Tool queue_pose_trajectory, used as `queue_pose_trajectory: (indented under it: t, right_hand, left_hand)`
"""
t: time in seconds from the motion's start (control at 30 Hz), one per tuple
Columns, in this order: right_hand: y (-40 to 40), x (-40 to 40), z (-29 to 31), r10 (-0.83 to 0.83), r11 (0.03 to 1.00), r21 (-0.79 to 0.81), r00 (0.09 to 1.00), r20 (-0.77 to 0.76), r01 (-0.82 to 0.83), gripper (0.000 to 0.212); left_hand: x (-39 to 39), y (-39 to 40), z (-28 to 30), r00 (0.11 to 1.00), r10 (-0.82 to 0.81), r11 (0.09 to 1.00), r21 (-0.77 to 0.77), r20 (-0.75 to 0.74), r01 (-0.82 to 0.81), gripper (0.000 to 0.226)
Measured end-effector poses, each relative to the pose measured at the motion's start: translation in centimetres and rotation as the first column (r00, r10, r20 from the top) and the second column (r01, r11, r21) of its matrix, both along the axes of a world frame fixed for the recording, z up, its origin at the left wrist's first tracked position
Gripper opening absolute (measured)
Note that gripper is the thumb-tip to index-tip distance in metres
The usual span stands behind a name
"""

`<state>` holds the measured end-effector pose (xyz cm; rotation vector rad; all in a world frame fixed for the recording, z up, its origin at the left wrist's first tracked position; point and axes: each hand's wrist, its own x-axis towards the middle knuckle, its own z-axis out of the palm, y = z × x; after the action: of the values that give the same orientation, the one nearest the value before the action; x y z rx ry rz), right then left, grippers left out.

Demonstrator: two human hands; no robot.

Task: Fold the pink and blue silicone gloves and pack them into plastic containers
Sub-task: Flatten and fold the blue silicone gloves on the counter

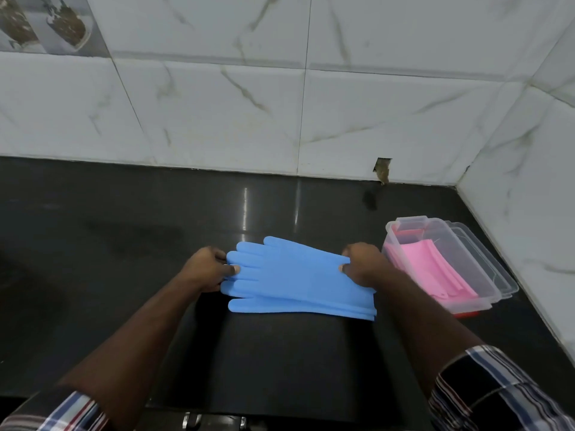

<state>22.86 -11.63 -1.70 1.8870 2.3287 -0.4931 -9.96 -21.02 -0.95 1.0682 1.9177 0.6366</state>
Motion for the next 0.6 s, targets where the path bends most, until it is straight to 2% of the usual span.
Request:
queue_pose_trajectory:
  t: [0.07, 0.13, 0.2, 0.27, 0.33, 0.47, 0.53, 0.6]
  right_hand:
    - [0.2, 0.2, 0.1, -0.062, 0.998, 0.018, 0.994, -0.095, 0.064, 0.020]
    - [0.4, 0.4, 0.4, -0.120, 0.988, 0.072, 0.975, -0.186, 0.135, 0.016]
    - [0.5, 0.4, 0.8, -0.130, 0.973, 0.164, 0.971, -0.203, 0.164, 0.029]
    - [0.0, 0.1, 1.4, -0.084, 0.966, 0.232, 0.989, -0.126, 0.111, 0.046]
    - [-0.9, -0.5, 1.8, -0.038, 0.965, 0.250, 0.989, -0.142, 0.073, 0.047]
    - [-3.2, -1.3, 1.6, 0.006, 0.999, 0.037, 0.941, -0.337, 0.007, 0.022]
    - [-4.3, -1.2, 1.6, 0.058, 0.998, -0.008, 0.951, -0.305, -0.063, 0.021]
    - [-4.8, -0.9, 1.5, 0.087, 0.995, -0.025, 0.972, -0.219, -0.095, 0.029]
  left_hand:
    - [0.0, 0.3, -0.1, 0.998, 0.048, 0.997, 0.055, 0.040, -0.050, 0.027]
    - [0.0, 1.1, 0.1, 0.995, 0.059, 0.992, 0.106, 0.077, -0.067, 0.026]
    - [0.1, 2.3, 0.5, 0.997, 0.056, 0.988, 0.138, 0.050, -0.062, 0.030]
    - [0.0, 3.4, 0.9, 0.990, 0.035, 0.989, 0.150, -0.138, -0.014, 0.041]
    - [0.3, 3.5, 1.1, 0.935, -0.003, 0.981, 0.180, -0.356, 0.072, 0.046]
    - [1.1, 2.1, 0.2, 0.831, -0.302, 0.861, 0.242, -0.467, 0.448, 0.024]
    - [1.2, 1.4, -0.1, 0.743, -0.406, 0.815, 0.157, -0.533, 0.558, 0.028]
    - [1.2, 1.2, -0.2, 0.688, -0.428, 0.808, 0.093, -0.586, 0.582, 0.034]
